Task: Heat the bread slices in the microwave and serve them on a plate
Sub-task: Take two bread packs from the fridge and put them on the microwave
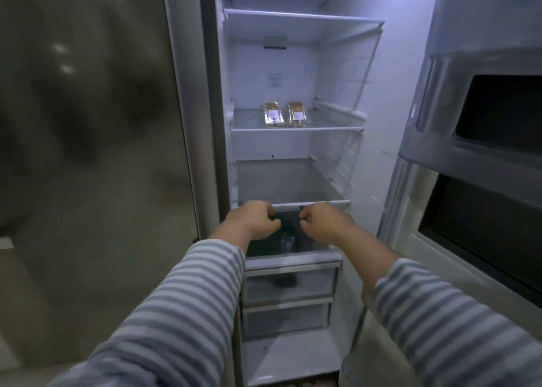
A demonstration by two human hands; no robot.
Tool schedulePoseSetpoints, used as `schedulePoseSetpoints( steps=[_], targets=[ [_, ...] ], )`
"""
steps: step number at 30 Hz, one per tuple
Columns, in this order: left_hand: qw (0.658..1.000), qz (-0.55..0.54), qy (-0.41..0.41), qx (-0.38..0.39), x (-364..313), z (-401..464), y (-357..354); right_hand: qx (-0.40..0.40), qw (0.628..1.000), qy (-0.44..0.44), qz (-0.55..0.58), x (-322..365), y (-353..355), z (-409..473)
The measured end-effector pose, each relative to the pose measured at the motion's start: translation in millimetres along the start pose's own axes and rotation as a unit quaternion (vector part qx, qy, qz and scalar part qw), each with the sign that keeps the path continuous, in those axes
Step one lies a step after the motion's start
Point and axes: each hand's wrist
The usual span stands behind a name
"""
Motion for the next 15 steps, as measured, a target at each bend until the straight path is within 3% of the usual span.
schedulePoseSetpoints(
  steps=[5, 15],
  targets=[
    [0.996, -0.034, 0.029, -0.076, -14.1, 76.5, 26.3, -0.057, 0.998, -0.012, 0.015, -11.6, 27.2, 72.5],
    [0.962, -0.094, 0.01, -0.256, -29.1, 232.2, 88.0, -0.199, 0.974, -0.046, 0.098, -23.7, 86.1, 217.6]
  ],
)
Point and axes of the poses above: each hand's wrist, its own z-axis towards the middle knuckle, its own y-axis out of the back of the hand, x = y × z, and after that the axes turned 3 degrees about -x, right-handed
